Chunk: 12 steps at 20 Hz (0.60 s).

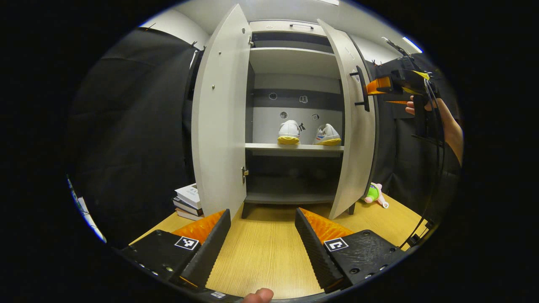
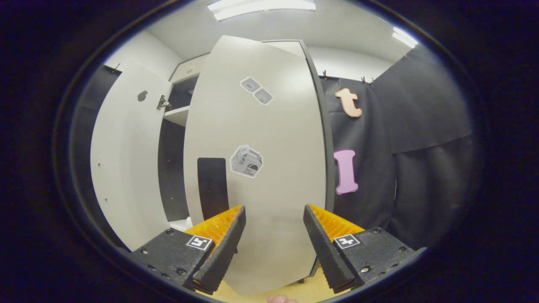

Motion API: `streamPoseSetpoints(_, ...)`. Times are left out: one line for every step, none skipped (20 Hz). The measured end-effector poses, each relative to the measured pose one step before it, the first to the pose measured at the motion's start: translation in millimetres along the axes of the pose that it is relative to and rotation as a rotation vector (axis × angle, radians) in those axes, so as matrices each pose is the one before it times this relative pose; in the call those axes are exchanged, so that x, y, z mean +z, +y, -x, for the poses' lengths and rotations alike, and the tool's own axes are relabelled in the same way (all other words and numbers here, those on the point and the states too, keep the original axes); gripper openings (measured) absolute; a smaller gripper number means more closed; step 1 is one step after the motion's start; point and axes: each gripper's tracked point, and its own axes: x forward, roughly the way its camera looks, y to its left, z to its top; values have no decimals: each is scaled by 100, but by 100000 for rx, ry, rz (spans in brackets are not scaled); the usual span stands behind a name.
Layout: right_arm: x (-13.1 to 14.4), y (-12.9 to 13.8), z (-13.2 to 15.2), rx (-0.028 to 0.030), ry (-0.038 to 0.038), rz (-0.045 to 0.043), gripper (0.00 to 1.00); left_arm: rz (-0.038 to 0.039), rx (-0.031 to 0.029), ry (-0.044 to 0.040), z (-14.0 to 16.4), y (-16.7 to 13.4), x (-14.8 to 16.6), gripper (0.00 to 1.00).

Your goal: Grab one shoe with the right hand and put it into the shoe cabinet, grab the other shoe with the left hand and put it into the shoe cabinet; then close the right door with the right hand and the left door with the left hand.

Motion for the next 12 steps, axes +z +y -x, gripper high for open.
streamPoseSetpoints(129, -115, 225, -108, 44, -67, 91, 174, 139, 219, -7, 20, -24, 92)
streamPoseSetpoints(39, -61, 299, 878, -635, 33, 91, 9, 219, -345, 36, 38, 82, 92)
streamPoseSetpoints(23, -314, 541, -347, -665, 523, 92, -113, 244, -364, -14, 120, 118, 92)
streamPoseSetpoints(57, -199, 696, -667, -964, 775, 87, -113, 93, -207, -59, 55, 73, 92)
streamPoseSetpoints(17, -177, 784, -452, -1016, 913, 87, -157, -169, -123, 31, -77, 53, 92)
streamPoseSetpoints(-290, -77, 1036, -48, -244, 1089, 87, -58, -202, -156, -51, -104, 13, 92)
streamPoseSetpoints(-403, -2, 941, 171, 146, 663, 92, -44, -311, -153, 56, -182, 4, 92)
streamPoseSetpoints(-538, 21, 916, -16, 351, 289, 92, -86, -374, 61, 18, -153, 39, 92)
streamPoseSetpoints(-414, 153, 836, 124, 443, -109, 92, -72, -394, 42, 0, -84, 37, 92)
streamPoseSetpoints(-515, 116, 797, -254, 661, -400, 87, -126, -350, -229, -73, -134, 109, 92)
streamPoseSetpoints(-569, 177, 761, 13, 707, -198, 92, -278, -404, -137, -96, -200, 63, 92)
streamPoseSetpoints(-454, 132, 656, -223, 303, -326, 92, -296, -309, -399, 21, -201, 118, 92)
